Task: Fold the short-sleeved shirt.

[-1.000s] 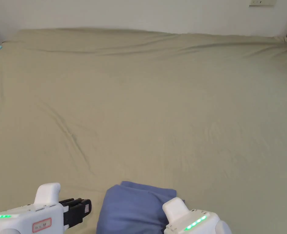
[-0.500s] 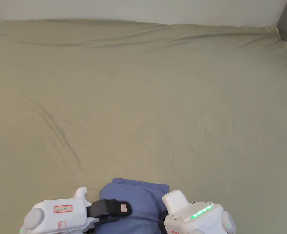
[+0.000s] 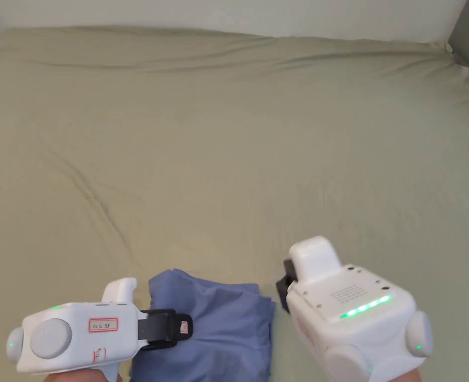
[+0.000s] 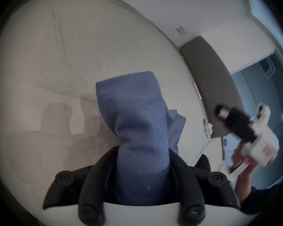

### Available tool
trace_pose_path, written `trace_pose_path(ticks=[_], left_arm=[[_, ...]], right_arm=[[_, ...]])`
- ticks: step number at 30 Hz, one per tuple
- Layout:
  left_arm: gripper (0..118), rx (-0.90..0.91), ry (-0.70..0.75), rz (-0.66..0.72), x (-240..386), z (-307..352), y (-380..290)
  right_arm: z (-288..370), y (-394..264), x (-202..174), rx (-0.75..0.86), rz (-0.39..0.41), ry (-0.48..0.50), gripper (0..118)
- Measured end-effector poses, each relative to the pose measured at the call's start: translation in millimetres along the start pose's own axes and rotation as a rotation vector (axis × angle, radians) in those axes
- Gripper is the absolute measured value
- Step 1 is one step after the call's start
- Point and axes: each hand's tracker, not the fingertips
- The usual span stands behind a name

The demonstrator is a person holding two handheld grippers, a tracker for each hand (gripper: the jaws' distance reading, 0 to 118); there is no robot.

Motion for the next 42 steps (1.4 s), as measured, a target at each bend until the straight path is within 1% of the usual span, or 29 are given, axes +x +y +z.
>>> trace_pose_path(ticks=[1,3,5,9,11,14,17,20,23,28,29,32,34,37,38,39,40,41,42], left_arm=[[28,-0.002,0.039,-0.016,1.1,7.0,-0.5],[28,0.018,0.115,-0.031,0.0,19.2,-4.3],[28,0.037,0.148,-0.064,-6.7,30.6,-7.6],[28,0.064,0.214,-0.050,-27.5,57.5,-9.2],[28,0.075,0.304,-0.030,-44.7,72.2,-7.4],[28,0.100,0.418,-0.059,-73.1,95.6,-4.2],[28,0.116,0.496,-0.063,-96.4,122.8,-1.7],[28,0.128,0.610,-0.069,-129.8,151.2,5.4],[27,0.117,0.737,-0.105,-165.9,175.0,11.5],[27,0.084,0.885,-0.090,-229.8,212.1,26.0],[27,0.083,0.910,-0.086,-241.0,219.7,29.1],[27,0.044,1.035,-0.141,-268.2,235.8,37.2],[27,0.025,1.081,-0.136,-285.5,243.6,40.6],[29,0.019,1.053,-0.069,-305.7,250.2,42.7],[35,0.029,1.036,-0.054,-309.3,252.3,43.4],[51,0.040,1.036,-0.043,-309.9,251.3,44.0],[72,0.036,1.077,-0.061,-310.3,251.4,45.0],[90,0.043,1.158,-0.099,-306.6,249.8,46.4],[101,0.064,1.217,-0.130,-302.7,249.6,48.3]], right_arm=[[7.8,8.8,2.1,0.038,-0.011,-0.039,0],[22.9,23.0,1.4,0.107,-0.006,-0.071,0],[33.5,33.3,0.6,0.168,0.000,-0.107,0],[45.7,47.6,-6.8,0.214,-0.010,-0.114,0],[48.5,51.2,-14.1,0.233,-0.004,-0.112,0],[49.6,54.1,-26.8,0.264,0.014,-0.120,0],[47.3,57.6,-37.3,0.268,0.019,-0.117,0],[40.6,61.4,-47.9,0.257,0.017,-0.099,0],[31.3,65.4,-60.8,0.242,0.041,-0.097,0],[11.9,72.6,-80.2,0.206,0.061,-0.083,0],[11.9,76.4,-90.0,0.200,0.065,-0.083,0],[2.0,79.6,-100.4,0.183,0.075,-0.083,0],[-4.5,79.8,-101.0,0.172,0.077,-0.082,0],[-12.2,79.4,-103.3,0.157,0.078,-0.080,0],[-14.8,78.9,-104.1,0.152,0.079,-0.081,0],[-16.6,78.5,-104.3,0.148,0.078,-0.081,0],[-18.1,78.3,-104.0,0.140,0.075,-0.078,0],[-18.0,77.4,-101.5,0.134,0.069,-0.072,0],[-17.8,77.1,-100.3,0.130,0.065,-0.069,0]])
